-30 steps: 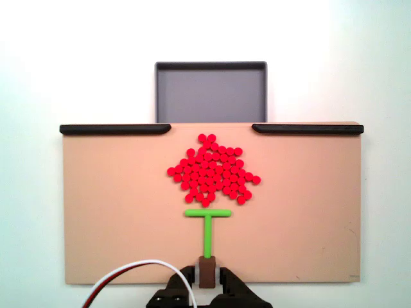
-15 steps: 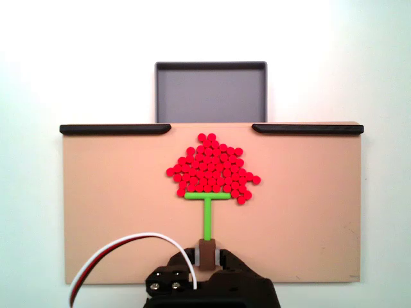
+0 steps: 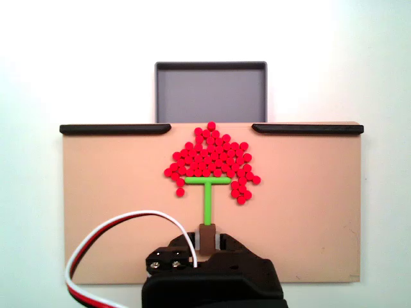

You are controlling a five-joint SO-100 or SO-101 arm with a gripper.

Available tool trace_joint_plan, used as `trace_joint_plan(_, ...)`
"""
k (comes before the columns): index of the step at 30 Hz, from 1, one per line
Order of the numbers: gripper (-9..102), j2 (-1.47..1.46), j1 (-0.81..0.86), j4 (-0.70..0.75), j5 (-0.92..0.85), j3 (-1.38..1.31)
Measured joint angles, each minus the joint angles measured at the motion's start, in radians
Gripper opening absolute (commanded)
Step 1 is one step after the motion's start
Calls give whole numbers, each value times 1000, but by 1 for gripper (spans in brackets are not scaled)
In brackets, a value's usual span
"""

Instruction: Push granules from bottom to the grey container

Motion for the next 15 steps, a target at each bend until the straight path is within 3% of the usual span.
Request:
trace_joint_plan(6,0,12,-2,3,0,0)
trace_joint_plan(15,0,107,-2,186,0,-80)
